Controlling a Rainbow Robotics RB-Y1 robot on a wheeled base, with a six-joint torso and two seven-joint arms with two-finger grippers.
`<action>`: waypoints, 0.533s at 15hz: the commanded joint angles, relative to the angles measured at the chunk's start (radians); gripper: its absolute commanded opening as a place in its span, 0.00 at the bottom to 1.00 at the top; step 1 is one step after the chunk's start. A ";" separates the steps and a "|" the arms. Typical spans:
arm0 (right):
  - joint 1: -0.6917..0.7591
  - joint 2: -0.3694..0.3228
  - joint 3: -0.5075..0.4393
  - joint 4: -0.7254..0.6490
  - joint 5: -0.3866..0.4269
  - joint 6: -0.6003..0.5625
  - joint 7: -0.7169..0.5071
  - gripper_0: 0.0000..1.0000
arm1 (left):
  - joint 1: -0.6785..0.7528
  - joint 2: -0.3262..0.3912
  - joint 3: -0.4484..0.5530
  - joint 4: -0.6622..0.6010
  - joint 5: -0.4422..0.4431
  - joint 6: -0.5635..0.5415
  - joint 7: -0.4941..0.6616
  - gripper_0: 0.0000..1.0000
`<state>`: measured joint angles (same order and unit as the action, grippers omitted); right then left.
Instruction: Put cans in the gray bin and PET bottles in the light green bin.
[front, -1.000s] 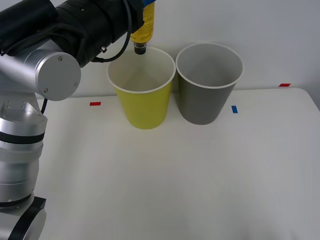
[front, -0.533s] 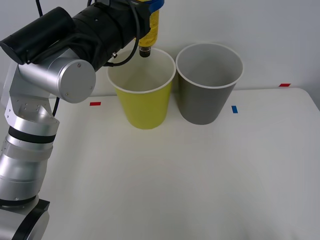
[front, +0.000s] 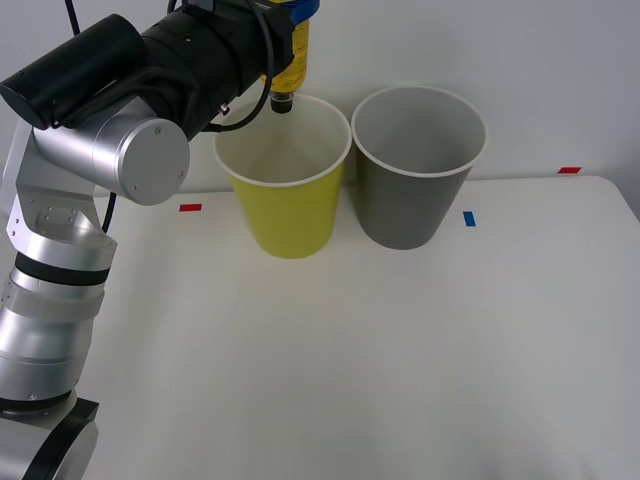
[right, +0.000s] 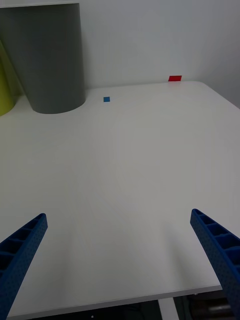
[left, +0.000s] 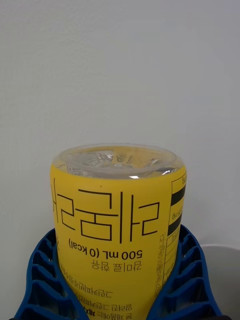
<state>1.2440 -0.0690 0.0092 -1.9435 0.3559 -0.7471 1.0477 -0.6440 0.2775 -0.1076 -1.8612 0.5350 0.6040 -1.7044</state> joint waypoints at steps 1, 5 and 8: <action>0.000 0.000 0.000 0.000 0.000 0.000 0.000 1.00 | 0.001 0.009 0.002 0.001 -0.012 0.000 0.011 1.00; 0.000 0.000 0.000 0.000 0.000 0.000 0.000 1.00 | 0.003 0.026 0.002 0.001 -0.016 0.000 0.022 1.00; 0.000 0.000 0.000 0.000 0.000 0.000 0.000 1.00 | 0.015 0.046 0.002 -0.004 -0.001 -0.001 0.026 1.00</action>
<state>1.2440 -0.0690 0.0092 -1.9435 0.3559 -0.7471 1.0477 -0.6386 0.3147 -0.1057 -1.8623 0.5270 0.6040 -1.6801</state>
